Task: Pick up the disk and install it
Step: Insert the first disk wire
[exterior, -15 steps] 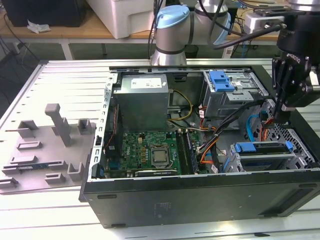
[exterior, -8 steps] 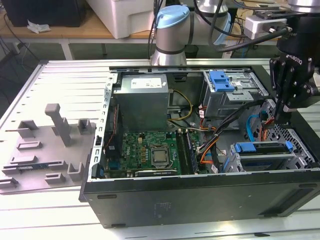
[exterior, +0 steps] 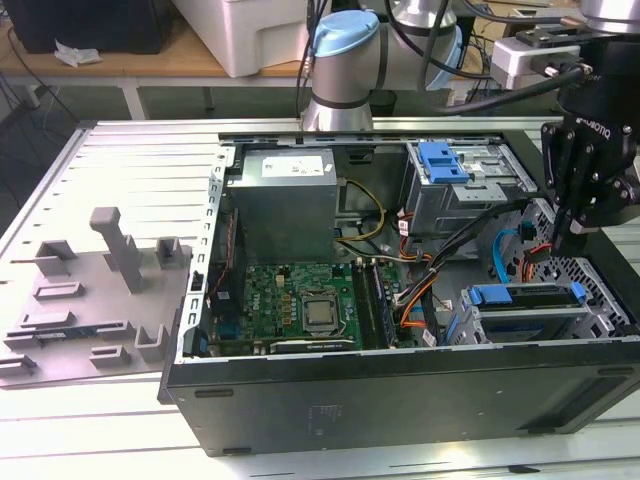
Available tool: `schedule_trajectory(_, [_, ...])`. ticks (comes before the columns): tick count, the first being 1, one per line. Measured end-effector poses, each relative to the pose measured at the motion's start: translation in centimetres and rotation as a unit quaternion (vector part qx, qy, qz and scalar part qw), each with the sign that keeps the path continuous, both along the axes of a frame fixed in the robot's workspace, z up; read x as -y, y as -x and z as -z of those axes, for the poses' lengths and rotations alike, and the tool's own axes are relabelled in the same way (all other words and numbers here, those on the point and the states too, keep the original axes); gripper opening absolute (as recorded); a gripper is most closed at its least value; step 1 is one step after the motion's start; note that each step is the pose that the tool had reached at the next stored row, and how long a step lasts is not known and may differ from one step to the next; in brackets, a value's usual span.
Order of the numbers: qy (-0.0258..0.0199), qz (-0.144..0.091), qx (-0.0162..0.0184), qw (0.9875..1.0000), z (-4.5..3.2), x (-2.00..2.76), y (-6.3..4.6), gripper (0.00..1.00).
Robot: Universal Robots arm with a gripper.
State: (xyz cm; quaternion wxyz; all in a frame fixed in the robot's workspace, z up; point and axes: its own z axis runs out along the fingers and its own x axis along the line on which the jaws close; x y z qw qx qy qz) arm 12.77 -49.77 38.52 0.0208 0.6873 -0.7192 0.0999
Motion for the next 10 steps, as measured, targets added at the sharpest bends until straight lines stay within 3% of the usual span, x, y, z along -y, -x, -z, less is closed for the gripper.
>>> schedule_trajectory(10, [0.0, -0.001, 0.0, 1.0, 0.07, 0.01, -0.1, 0.17])
